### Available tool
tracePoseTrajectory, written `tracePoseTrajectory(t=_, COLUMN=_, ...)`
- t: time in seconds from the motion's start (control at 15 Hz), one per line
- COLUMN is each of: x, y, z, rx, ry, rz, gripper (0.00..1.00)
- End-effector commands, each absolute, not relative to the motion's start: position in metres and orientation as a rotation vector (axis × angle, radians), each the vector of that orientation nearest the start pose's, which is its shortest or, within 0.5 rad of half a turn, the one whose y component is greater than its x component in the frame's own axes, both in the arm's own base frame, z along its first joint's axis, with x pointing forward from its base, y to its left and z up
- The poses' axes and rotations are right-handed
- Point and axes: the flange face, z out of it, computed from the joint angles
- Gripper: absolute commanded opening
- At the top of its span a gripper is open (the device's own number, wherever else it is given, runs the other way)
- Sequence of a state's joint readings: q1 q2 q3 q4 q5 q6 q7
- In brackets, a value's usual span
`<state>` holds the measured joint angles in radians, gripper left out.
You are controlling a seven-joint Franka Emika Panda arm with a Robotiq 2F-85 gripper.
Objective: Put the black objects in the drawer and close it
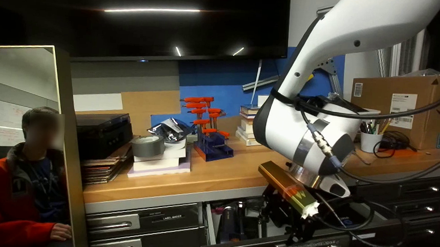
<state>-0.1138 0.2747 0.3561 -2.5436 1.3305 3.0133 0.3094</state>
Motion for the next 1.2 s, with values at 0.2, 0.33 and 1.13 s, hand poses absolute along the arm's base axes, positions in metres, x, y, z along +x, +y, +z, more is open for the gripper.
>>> tracePoseTrajectory(t=0.2, x=0.429, y=0.049, z=0.195, rx=-2.180, ry=1.693, rz=-0.208, gripper=1.00)
tracePoseTrajectory(t=0.33, x=0.424, y=0.056, z=0.208, rx=-2.213, ry=1.675, rz=-0.286, gripper=1.00)
tracePoseTrajectory(t=1.13, x=0.318, y=0.064, z=0.205, rx=-2.422, ry=2.092, rz=-0.759, gripper=1.00)
